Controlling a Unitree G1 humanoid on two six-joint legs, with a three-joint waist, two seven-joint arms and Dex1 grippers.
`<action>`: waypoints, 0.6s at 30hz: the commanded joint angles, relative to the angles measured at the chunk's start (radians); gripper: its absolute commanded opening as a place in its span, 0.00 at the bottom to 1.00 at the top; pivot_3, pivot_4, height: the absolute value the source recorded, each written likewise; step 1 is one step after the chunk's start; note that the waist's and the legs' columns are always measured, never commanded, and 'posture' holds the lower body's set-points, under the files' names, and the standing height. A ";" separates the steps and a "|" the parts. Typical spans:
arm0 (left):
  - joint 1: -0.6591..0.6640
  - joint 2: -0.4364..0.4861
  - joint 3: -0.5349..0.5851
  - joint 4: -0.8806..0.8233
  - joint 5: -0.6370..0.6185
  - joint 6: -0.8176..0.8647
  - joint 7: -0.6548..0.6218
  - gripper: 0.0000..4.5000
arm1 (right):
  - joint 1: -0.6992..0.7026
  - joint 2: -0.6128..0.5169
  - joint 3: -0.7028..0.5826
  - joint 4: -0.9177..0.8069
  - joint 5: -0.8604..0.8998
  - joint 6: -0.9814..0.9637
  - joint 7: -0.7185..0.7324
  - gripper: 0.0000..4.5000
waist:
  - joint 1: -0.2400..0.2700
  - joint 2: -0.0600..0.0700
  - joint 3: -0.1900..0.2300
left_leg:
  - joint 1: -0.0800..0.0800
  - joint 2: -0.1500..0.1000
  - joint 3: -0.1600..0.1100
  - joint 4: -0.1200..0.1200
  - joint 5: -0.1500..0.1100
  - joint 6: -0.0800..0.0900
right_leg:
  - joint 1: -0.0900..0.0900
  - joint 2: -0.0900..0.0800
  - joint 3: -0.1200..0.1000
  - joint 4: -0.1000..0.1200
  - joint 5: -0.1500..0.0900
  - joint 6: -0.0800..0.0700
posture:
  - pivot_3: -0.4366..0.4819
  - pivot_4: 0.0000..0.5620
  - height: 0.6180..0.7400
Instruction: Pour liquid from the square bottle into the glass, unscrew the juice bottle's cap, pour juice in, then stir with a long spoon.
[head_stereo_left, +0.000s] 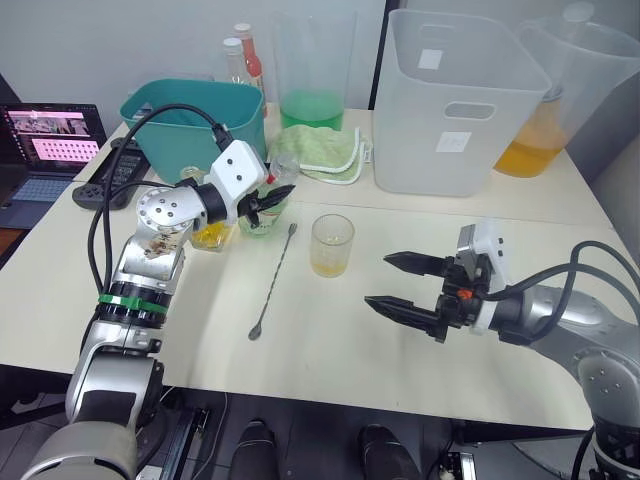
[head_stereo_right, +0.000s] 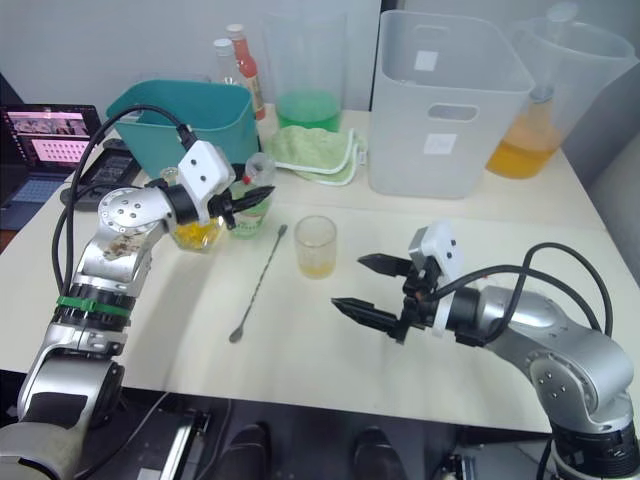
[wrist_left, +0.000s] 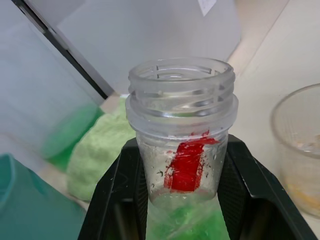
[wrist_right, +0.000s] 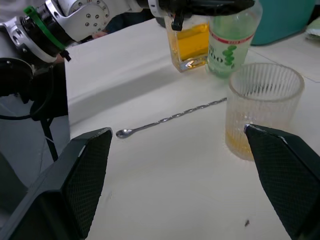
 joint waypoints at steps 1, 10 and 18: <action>-0.049 -0.017 -0.005 0.026 0.059 -0.132 0.051 0.33 | 0.013 -0.010 -0.048 -0.045 0.027 -0.021 -0.017 1.00 | -0.001 0.000 0.000 | 0.000 0.000 0.000 0.000 0.000 0.000 | 0.000 0.000 0.000 0.000 0.000 0.000 | 0.48 0.27 0.94; -0.135 -0.010 -0.086 0.192 0.334 -0.408 0.295 0.33 | 0.054 -0.034 -0.081 -0.072 0.027 -0.022 -0.038 1.00 | 0.004 0.000 0.000 | 0.000 0.000 0.000 0.000 0.000 0.000 | 0.000 0.000 0.000 0.000 0.000 0.000 | 0.48 0.27 0.94; -0.139 0.002 -0.143 0.261 0.462 -0.525 0.392 0.33 | 0.068 -0.038 -0.101 -0.079 0.037 -0.026 -0.046 1.00 | 0.013 0.000 0.000 | 0.000 0.000 0.000 0.000 0.000 0.000 | 0.001 0.000 0.000 0.000 0.000 0.000 | 0.48 0.27 0.94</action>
